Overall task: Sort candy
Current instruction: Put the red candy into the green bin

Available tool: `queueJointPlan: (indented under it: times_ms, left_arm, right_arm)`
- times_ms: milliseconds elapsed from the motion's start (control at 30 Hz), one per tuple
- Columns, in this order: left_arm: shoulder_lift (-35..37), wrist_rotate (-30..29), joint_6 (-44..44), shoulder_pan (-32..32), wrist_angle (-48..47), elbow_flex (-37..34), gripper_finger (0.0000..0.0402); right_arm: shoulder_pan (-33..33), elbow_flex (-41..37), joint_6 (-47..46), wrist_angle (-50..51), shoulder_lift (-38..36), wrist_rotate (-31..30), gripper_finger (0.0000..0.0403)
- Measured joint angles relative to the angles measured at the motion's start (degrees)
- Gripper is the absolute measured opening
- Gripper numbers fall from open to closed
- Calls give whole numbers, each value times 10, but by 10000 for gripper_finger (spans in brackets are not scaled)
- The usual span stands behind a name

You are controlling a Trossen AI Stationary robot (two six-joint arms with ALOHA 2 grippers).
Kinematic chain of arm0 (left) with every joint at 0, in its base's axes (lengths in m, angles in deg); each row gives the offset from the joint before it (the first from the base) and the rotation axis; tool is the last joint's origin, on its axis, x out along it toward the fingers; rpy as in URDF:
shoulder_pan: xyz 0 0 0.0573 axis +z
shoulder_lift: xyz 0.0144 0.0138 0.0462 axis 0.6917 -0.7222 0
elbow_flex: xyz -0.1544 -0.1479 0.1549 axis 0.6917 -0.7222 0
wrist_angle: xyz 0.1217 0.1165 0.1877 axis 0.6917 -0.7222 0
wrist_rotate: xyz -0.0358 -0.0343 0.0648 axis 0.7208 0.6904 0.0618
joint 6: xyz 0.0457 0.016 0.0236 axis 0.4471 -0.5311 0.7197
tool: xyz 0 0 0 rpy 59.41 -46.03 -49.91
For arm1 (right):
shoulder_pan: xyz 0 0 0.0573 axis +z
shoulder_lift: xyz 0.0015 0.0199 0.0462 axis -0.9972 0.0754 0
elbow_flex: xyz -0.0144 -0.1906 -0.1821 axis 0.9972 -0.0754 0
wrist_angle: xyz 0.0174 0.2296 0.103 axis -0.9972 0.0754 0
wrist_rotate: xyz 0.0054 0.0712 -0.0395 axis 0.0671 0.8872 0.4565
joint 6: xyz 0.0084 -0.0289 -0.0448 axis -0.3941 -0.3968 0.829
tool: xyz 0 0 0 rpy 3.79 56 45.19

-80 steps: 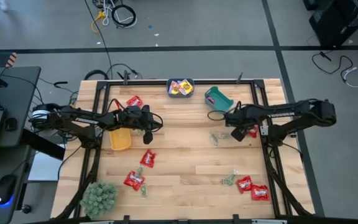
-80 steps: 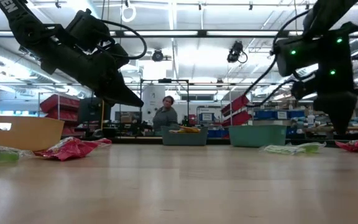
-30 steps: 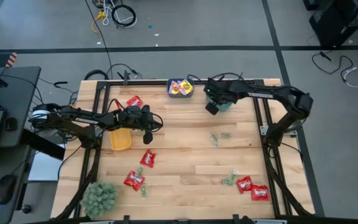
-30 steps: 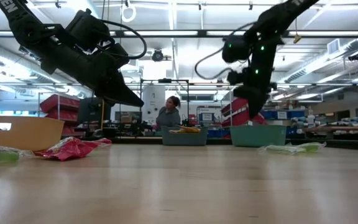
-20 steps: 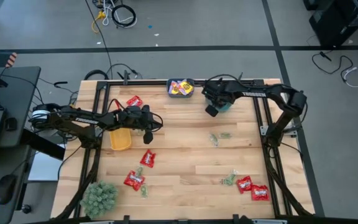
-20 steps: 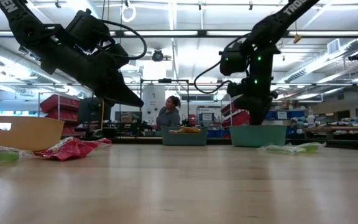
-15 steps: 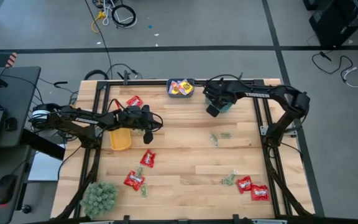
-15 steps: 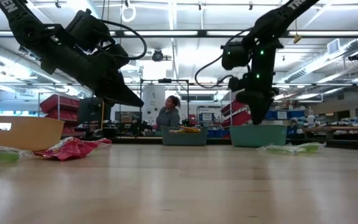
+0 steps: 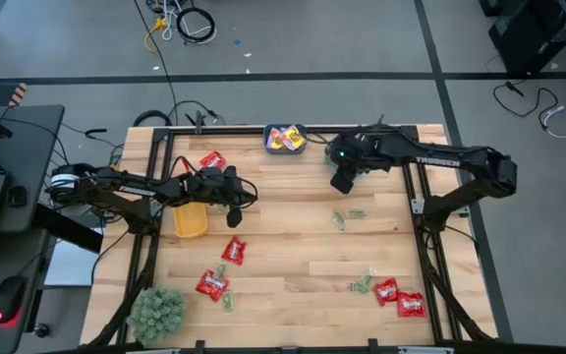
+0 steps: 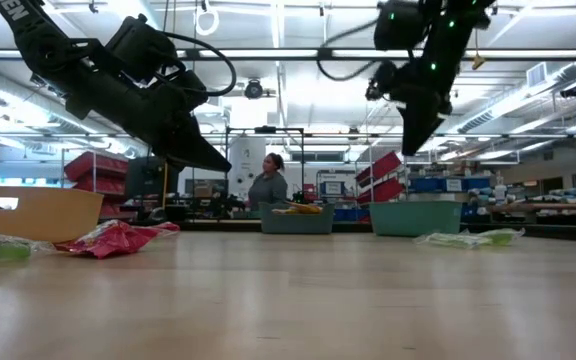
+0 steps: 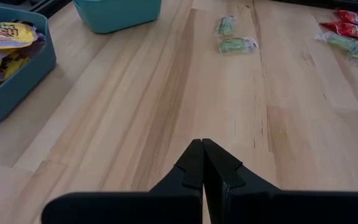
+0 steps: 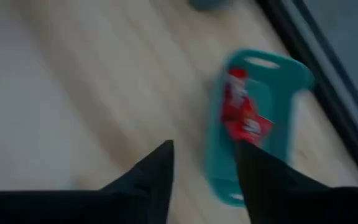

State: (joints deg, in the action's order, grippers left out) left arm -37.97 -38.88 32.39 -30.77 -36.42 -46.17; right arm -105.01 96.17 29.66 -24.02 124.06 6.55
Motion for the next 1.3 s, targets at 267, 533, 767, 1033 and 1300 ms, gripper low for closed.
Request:
queueJointPlan:
  times_ms: [267,533,767,1033,1300]
  left_arm:
    - [0,0,0,0,0,0,1]
    - [0,0,0,-2,-14,0,1]
    - [0,0,1,-4,-15,0,1]
    - [0,0,0,-4,-17,0,1]
    - [0,0,0,-4,-20,0,1]
  right_arm:
    - [120,-7,-11,-51,11,41,9]
    - [233,-58,-74,-118,6,103,3]
    - [337,-96,-213,-91,6,143,17]
    - [491,-105,-417,-92,6,170,53]
    - [630,-105,-579,-76,27,159,165]
